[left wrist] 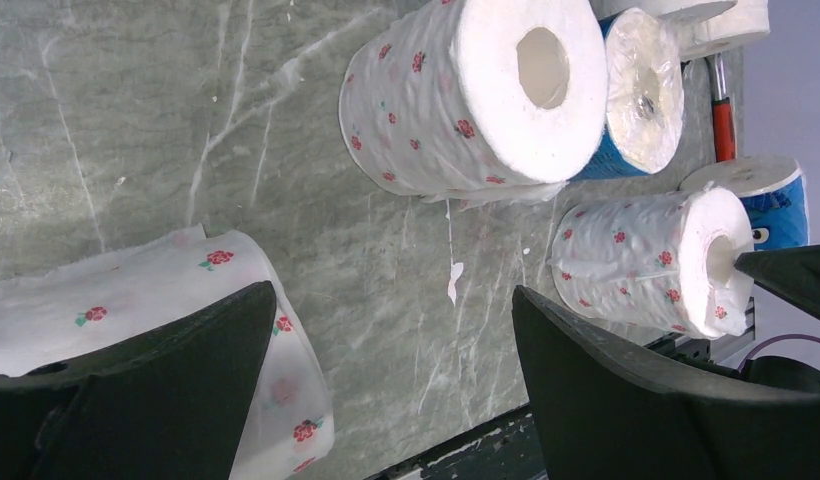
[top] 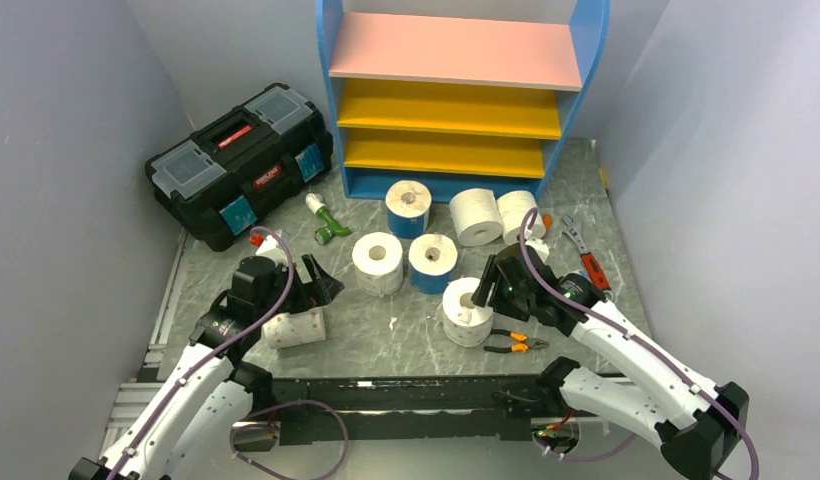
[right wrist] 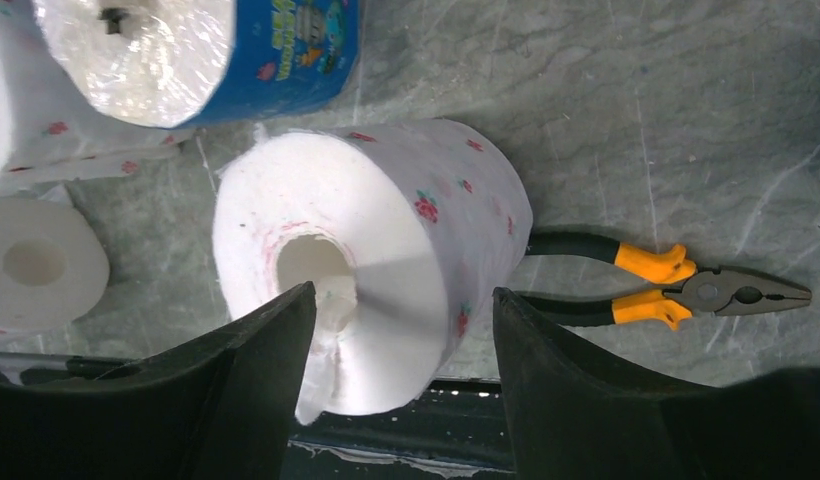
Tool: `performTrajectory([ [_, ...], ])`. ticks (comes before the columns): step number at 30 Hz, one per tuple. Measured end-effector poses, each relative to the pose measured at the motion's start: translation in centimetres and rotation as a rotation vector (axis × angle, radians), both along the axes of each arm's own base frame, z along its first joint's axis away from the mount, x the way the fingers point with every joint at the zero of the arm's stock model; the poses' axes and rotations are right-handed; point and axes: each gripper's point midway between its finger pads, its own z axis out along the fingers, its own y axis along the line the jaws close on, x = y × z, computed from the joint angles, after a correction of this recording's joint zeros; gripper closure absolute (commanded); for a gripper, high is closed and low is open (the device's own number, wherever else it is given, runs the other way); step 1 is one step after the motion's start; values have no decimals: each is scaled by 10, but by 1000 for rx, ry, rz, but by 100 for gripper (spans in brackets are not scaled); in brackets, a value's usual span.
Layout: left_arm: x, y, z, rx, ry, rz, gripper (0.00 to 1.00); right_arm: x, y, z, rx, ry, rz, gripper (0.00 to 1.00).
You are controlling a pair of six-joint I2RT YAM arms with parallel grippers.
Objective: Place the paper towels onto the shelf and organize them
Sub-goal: Adjust the paper towel at the center of the board, then pick up the paper towel from the center of the board.
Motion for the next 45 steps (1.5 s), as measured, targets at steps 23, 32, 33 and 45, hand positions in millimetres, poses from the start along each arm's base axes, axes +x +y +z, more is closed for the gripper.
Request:
performTrajectory([
  [23,0,0,0,6,8,-1,5,-2,-7,-24,-95,66,6,30],
  [32,1,0,-1,7,11,-1,5,1,-9,-12,-160,55,28,39],
  [33,1,0,-1,7,11,-1,5,0,-8,-12,-168,57,35,39],
  [45,1,0,-1,6,10,-1,5,-2,0,-15,-215,73,80,54],
])
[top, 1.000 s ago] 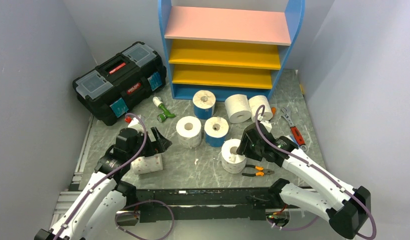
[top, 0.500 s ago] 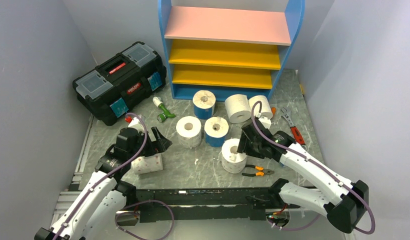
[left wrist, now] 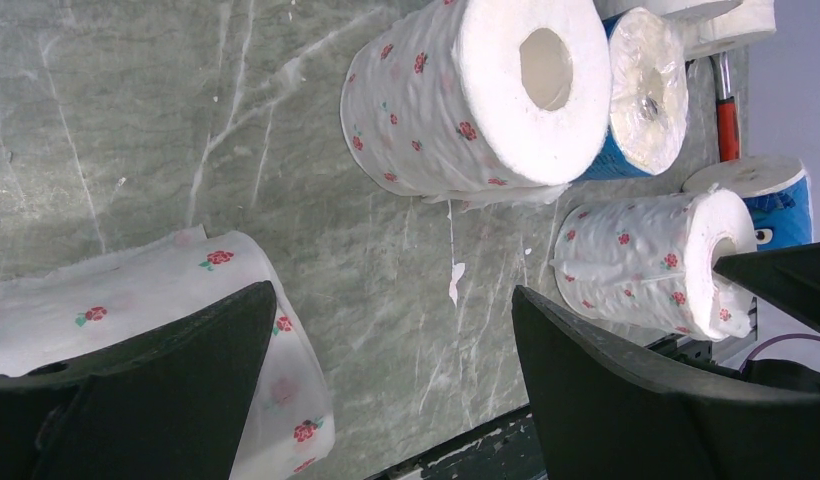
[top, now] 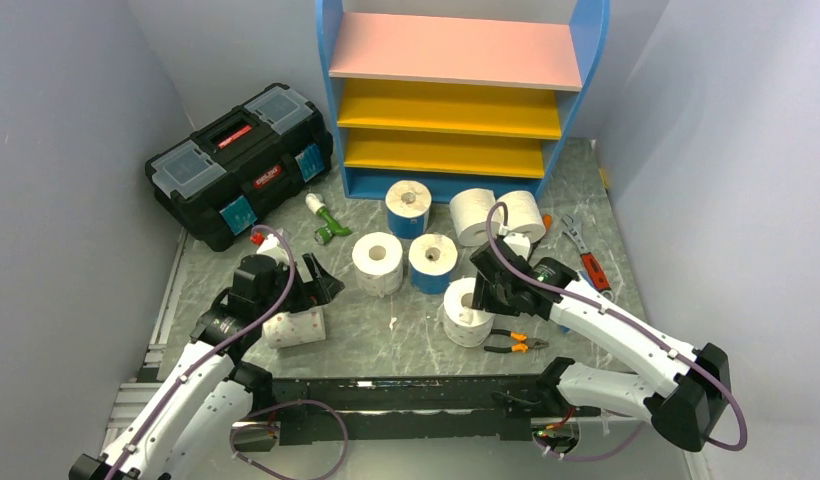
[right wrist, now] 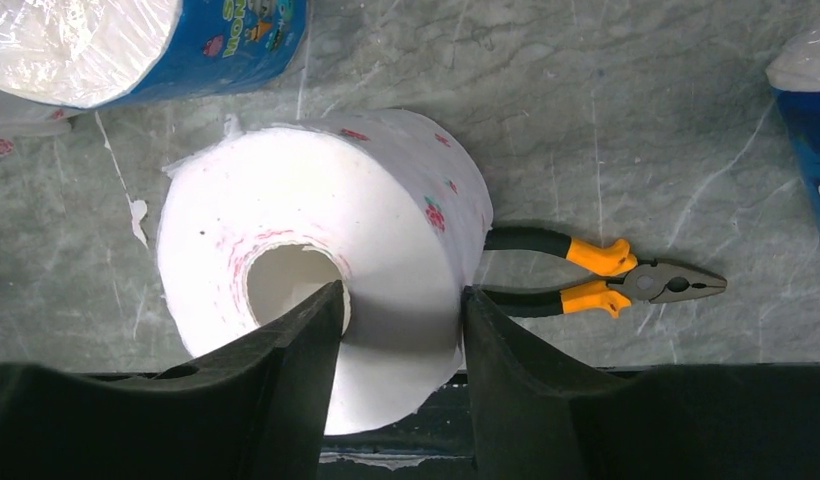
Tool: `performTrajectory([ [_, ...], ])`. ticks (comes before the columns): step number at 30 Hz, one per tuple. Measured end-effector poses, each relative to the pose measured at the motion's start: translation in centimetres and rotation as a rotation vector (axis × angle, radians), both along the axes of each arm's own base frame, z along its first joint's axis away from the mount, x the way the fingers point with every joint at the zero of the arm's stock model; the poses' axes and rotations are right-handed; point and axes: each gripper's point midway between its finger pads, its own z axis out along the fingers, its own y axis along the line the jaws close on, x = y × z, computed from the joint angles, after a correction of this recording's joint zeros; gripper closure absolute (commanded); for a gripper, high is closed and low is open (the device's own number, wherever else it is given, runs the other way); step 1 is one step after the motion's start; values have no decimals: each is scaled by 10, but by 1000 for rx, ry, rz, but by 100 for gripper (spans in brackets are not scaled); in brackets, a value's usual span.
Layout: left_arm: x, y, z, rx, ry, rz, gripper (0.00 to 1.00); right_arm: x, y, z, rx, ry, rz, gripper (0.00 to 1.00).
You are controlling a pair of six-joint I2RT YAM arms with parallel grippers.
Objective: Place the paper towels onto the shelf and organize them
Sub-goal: Pick up the paper towel from the center of the board.
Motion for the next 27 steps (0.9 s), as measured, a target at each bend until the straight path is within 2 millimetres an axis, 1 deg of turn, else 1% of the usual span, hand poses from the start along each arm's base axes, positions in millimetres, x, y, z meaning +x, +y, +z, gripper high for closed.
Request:
performTrajectory([
  [6,0,0,0,0,0,-1,5,0,1,1,7,-3,0,67],
  [9,0,0,0,0,0,0,6,-1,1,2,11,-1,2,82],
  [11,0,0,0,0,0,-1,6,-1,2,3,15,-1,3,96],
  [12,0,0,0,0,0,-1,6,-2,2,3,16,-1,3,99],
  [15,0,0,0,0,0,0,6,-4,2,9,27,5,9,100],
  [17,0,0,0,0,0,0,5,-3,4,19,43,-8,11,100],
  [19,0,0,3,1,0,0,5,0,8,38,71,-36,13,100],
  [21,1,0,7,1,0,-1,6,6,13,64,106,-76,16,100],
  [24,5,-2,19,1,-9,-3,5,17,20,117,163,-161,22,100],
  [25,7,-2,24,3,-14,-5,5,20,21,132,176,-186,23,100],
  [27,12,-4,39,5,-36,-10,5,33,22,170,201,-251,13,100],
])
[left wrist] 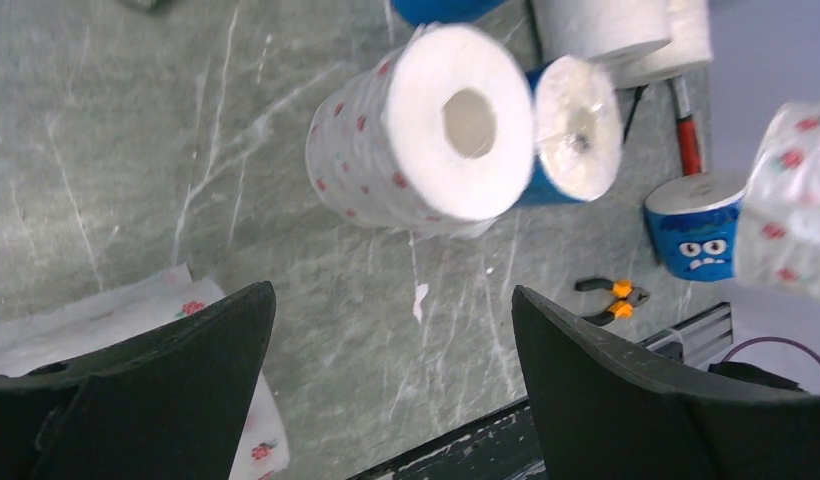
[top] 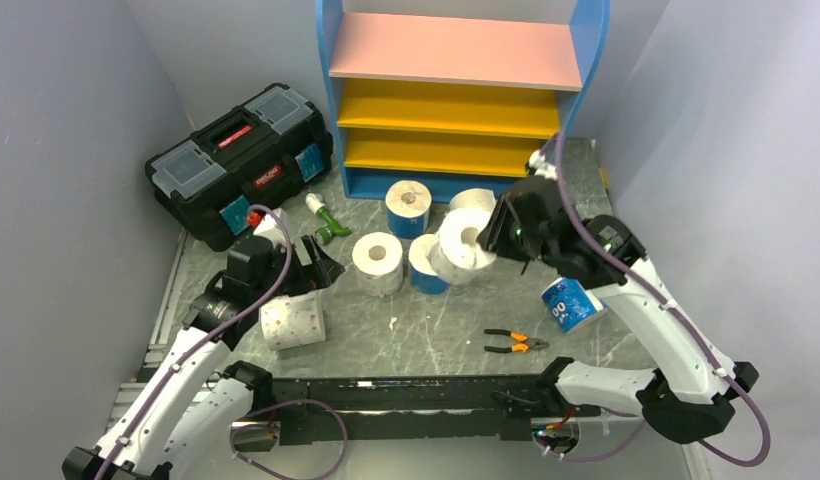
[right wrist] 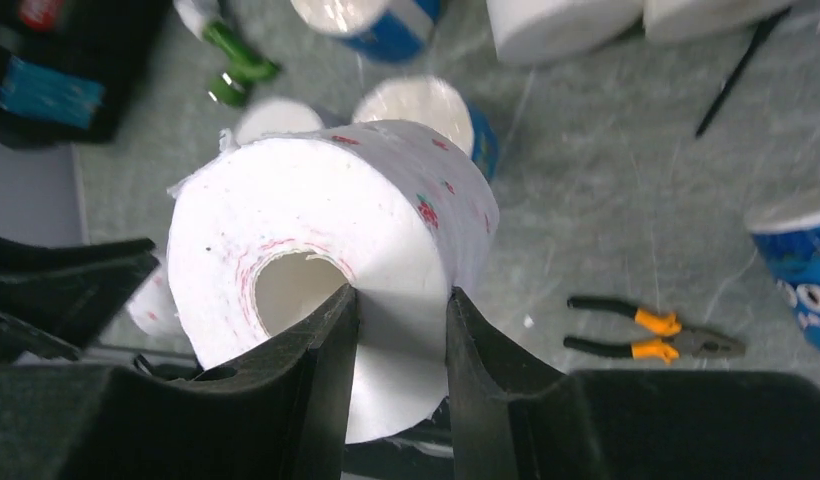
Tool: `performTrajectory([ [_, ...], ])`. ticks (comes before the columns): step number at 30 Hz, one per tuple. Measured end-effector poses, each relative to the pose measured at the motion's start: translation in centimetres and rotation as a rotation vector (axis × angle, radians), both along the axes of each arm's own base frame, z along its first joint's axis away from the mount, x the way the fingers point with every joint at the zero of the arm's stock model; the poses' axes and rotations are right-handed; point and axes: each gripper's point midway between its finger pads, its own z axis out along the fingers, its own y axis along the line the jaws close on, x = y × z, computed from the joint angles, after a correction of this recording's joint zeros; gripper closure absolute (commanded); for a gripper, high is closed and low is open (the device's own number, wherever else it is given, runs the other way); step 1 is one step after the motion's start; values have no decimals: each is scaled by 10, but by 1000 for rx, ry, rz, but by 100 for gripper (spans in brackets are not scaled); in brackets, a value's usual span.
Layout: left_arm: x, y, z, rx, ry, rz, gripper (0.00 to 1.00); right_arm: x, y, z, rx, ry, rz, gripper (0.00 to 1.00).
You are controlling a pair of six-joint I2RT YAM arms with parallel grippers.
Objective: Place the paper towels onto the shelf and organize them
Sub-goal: Pick up the paper towel from the center of the board.
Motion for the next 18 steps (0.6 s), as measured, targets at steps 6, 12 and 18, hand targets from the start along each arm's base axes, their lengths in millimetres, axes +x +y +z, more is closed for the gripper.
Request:
performTrajectory([
  [6,21,-4,64,-10,-122,3,4,46,-14,74,42,-119,-95,100],
  [12,40,-7,124,-50,-288,15,1,94,-21,123,102,-191,-150,100],
  [18,62,-14,174,-81,-473,11,1,131,-16,123,146,-157,-151,100],
])
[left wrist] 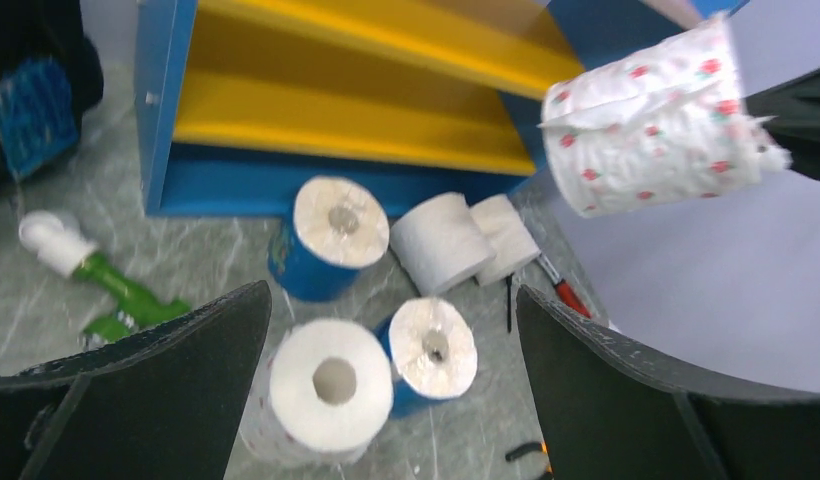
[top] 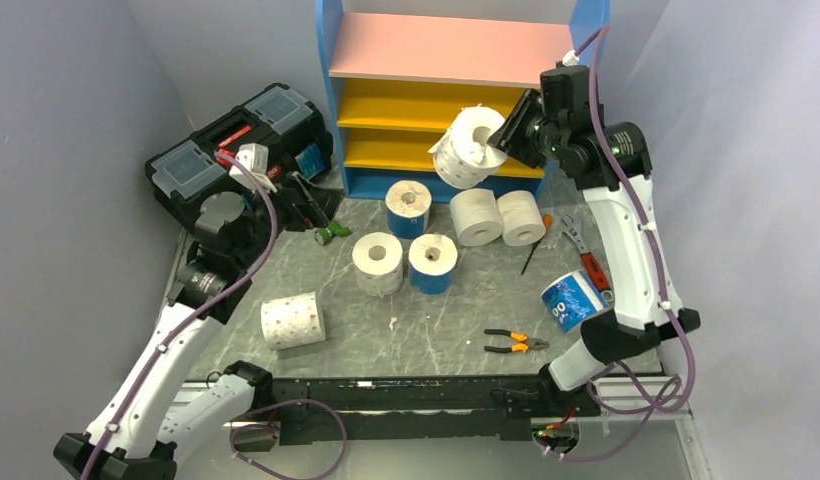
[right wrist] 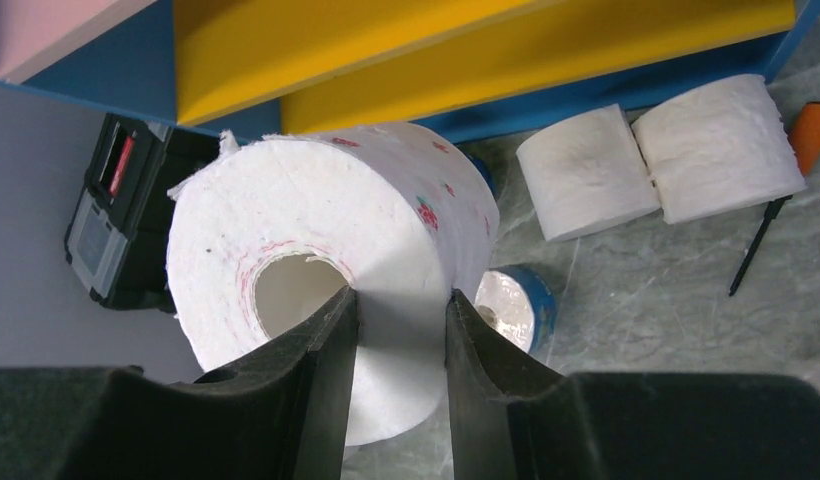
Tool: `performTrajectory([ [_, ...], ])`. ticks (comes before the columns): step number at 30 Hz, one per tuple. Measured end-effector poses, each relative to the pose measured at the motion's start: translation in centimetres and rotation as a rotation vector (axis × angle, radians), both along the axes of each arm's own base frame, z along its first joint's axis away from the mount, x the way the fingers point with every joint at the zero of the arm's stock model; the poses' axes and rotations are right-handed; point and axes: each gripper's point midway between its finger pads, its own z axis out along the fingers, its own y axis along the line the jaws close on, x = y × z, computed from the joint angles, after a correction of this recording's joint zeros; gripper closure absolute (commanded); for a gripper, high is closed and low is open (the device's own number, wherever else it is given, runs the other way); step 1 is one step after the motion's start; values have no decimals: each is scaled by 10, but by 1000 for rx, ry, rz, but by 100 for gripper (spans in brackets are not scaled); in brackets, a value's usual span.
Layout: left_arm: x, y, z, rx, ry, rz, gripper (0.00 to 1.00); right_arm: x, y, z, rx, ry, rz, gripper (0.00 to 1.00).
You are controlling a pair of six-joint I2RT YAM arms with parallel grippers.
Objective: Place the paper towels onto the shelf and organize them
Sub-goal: Place the paper towel on the shelf.
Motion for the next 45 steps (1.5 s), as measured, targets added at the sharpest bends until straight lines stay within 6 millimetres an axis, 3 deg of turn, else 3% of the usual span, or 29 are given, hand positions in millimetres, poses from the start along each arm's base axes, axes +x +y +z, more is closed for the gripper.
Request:
performTrajectory([
  [6,16,-12,40,6,-210,-37,1,23,-3,-16,6,49,-15,100],
  [9,19,-29,59,33,-349,-80,1,27,-4,-20,10,64,-18,100],
  [13,23,-59,68,114,-503,-127,1,33,-4,-24,14,70,-26,100],
  [19,48,-106,47,287,-624,-159,1,56,2,-31,25,88,-37,100],
  [24,72,-131,34,382,-680,-158,1,70,5,-44,36,116,-51,100],
  [38,86,-160,34,456,-816,-179,1,76,6,-42,61,108,-64,100],
  [45,98,-176,20,487,-820,-213,1,80,7,-37,71,94,-68,100],
])
